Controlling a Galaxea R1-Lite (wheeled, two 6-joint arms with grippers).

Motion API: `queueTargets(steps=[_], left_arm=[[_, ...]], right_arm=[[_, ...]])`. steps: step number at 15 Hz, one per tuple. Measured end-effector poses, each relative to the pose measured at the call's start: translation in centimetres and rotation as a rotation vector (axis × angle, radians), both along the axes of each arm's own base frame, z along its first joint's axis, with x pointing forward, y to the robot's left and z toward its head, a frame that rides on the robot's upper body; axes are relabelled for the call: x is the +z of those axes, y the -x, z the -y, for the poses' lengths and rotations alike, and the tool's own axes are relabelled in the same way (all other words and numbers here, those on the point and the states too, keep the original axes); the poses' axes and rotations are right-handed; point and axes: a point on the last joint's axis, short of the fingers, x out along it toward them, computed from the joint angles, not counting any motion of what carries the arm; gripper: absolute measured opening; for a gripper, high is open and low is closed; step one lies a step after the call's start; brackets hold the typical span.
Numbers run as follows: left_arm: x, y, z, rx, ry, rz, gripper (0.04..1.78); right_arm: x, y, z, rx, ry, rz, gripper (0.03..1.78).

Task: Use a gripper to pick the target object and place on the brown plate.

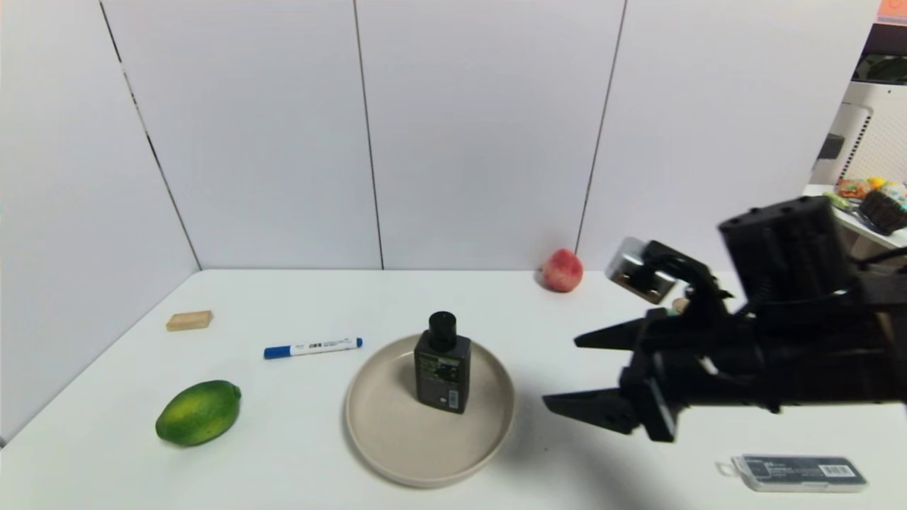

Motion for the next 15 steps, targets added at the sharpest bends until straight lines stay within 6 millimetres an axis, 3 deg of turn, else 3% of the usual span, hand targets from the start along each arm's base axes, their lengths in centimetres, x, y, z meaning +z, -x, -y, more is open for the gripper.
queueTargets(steps=[3, 6, 10, 12, 15], left_arm=[[0.0, 0.0, 0.0, 0.0, 0.0, 0.0, 1.69], [0.0, 0.0, 0.0, 0.0, 0.0, 0.0, 1.69], [0.0, 0.0, 0.0, 0.0, 0.0, 0.0, 1.69], [0.0, 0.0, 0.0, 0.0, 0.0, 0.0, 1.69], [0.0, 0.0, 0.0, 0.0, 0.0, 0.0, 1.69]], right_arm=[[-1.0, 6.1, 6.1, -0.159, -0.002, 0.038, 1.62], [-2.8, 12.0, 9.9, -0.38, 0.007, 0.166, 1.65], [-7.0, 18.1, 11.9, -0.677, 0.03, 0.376, 1.67], [-9.3, 19.9, 12.1, -0.764, 0.004, 0.449, 1.68], [-11.0, 21.2, 12.1, -0.825, -0.073, 0.54, 1.69]])
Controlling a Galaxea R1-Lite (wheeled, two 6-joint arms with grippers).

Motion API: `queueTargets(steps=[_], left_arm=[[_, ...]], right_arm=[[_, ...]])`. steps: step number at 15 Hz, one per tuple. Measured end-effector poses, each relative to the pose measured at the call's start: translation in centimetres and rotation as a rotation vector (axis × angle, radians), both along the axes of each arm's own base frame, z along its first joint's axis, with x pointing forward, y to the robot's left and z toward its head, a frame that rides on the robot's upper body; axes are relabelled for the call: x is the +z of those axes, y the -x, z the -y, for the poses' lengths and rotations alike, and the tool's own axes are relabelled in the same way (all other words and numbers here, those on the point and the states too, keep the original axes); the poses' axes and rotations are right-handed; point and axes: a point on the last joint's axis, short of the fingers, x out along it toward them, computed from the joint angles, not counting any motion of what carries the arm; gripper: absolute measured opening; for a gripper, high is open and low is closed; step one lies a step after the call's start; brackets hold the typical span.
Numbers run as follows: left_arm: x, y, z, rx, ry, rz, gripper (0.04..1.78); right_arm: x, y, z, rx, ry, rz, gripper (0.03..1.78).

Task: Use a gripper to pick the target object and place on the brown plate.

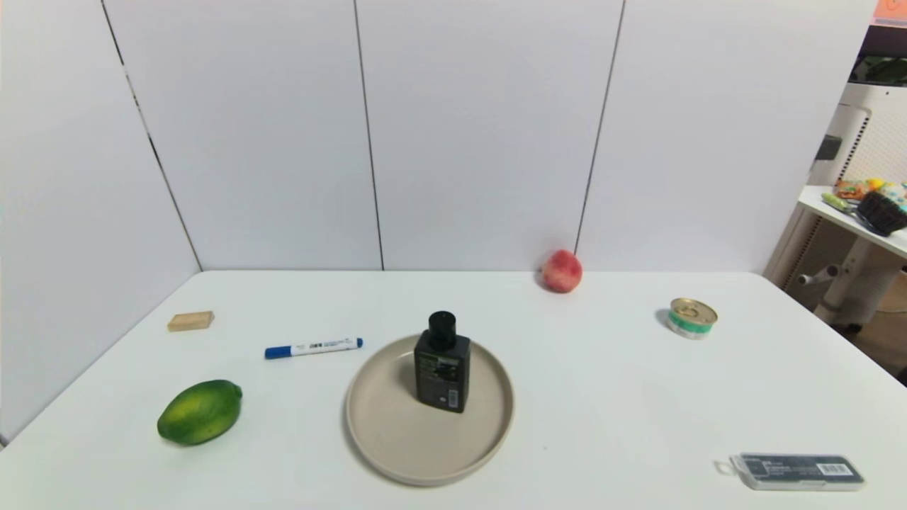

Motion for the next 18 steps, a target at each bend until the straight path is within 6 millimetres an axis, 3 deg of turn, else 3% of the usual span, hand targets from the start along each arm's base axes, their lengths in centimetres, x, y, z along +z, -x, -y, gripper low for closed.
queueTargets(steps=[18], left_arm=[[0.0, 0.0, 0.0, 0.0, 0.0, 0.0, 1.69]], right_arm=[[-0.41, 0.7, 0.03, -0.029, -0.059, 0.087, 1.69]])
